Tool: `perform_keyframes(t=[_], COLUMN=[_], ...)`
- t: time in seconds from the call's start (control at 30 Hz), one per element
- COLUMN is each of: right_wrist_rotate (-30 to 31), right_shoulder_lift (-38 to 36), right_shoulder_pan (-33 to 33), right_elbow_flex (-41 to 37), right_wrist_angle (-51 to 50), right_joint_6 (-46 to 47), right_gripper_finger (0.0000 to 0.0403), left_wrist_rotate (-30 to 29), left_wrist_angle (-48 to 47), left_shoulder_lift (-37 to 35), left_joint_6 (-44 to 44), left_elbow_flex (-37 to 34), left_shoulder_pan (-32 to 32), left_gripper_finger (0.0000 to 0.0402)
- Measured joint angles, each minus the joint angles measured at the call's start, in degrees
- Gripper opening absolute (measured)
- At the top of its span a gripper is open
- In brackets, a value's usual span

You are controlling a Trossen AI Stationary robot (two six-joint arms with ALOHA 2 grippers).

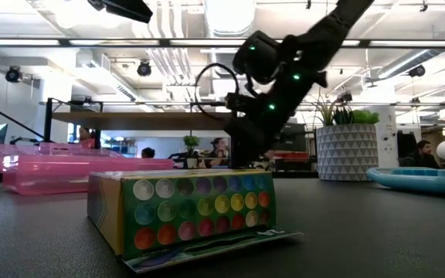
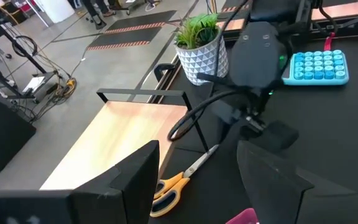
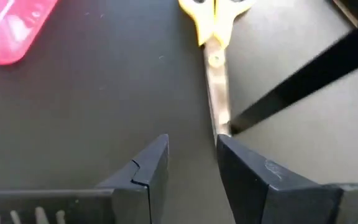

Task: Pack school essentials
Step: Put the scissor into the pencil box

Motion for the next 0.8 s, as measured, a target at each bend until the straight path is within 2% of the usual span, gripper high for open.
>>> perform_keyframes(t=[0.2, 0.5, 0.67, 0.8], right_wrist_rotate=[1.03, 0.80, 0.76, 1.97], right_shoulder_lift=[-0.63, -0.52, -0.52, -0.52], right_shoulder_pan=[0.00, 0.01, -0.65, -1.13], right_elbow_flex=[-7.42, -17.15, -19.15, -18.75], right_wrist_angle=[7.68, 28.84, 31.27, 31.54], right_joint_6=[6.35, 7.92, 11.78, 11.44], right_gripper_finger=[0.0125, 0.0135, 0.0165, 0.0193], left_wrist_rotate=[0.00, 0.00, 0.00, 0.02], left_wrist_angle=[0.00, 0.05, 0.04, 0.04], left_shoulder_lift=[0.00, 0.00, 0.00, 0.00], left_joint_6=[-0.04, -0.04, 0.02, 0.07], left_elbow_flex=[0.00, 0.00, 0.00, 0.00], left_shoulder_pan=[-0.16, -0.16, -0.16, -0.16], left_gripper_finger=[0.0201, 0.0201, 0.0201, 0.0201])
